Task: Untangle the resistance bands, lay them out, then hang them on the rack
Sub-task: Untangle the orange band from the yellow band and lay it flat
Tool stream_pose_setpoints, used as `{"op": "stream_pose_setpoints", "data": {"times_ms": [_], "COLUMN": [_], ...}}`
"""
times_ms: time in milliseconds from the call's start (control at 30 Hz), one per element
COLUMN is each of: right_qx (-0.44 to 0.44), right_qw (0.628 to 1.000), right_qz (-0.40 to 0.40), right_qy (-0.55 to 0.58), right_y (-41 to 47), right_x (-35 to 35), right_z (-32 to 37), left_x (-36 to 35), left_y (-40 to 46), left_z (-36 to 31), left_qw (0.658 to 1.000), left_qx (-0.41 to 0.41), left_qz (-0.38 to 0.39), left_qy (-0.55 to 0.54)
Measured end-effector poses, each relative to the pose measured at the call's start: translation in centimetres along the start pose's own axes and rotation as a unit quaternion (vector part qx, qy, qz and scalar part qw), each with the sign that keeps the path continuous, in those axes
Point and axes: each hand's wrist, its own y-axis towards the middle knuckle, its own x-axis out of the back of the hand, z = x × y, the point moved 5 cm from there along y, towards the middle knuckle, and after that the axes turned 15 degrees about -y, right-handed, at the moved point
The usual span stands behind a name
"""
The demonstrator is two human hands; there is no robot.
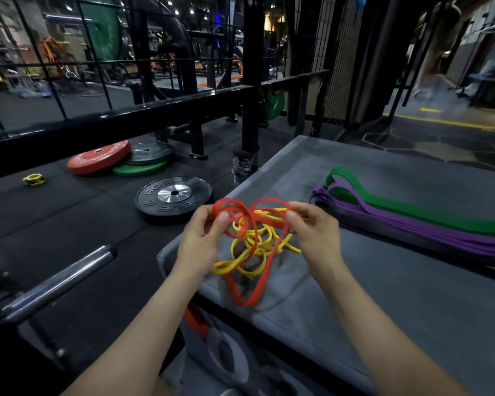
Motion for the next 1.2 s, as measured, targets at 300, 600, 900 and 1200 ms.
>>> {"op": "stream_pose_setpoints", "data": {"times_ms": [300, 600, 900, 1200], "right_qx": [0.169, 0.073, 0.089, 0.145], "right_qw": [0.952, 0.966, 0.964, 0.886], "right_qz": [0.222, 0.246, 0.246, 0.16], "right_qy": [-0.125, -0.04, -0.057, -0.41], "right_y": [-2.9, -1.8, -1.8, -2.5], "right_x": [-3.8, -4.0, -4.7, -4.9], "right_z": [3.0, 0.9, 1.2, -3.2], "left_x": [-2.0, 0.5, 0.5, 3.1], "left_y": [-1.7, -1.6, -2.5, -1.4], "left_z": [0.8, 1.2, 1.6, -0.9], "left_qw": [0.956, 0.952, 0.951, 0.953], "left_qx": [0.215, 0.224, 0.272, 0.187], "left_qz": [0.075, -0.023, 0.019, -0.065], "left_qy": [-0.187, -0.205, -0.142, -0.228]}}
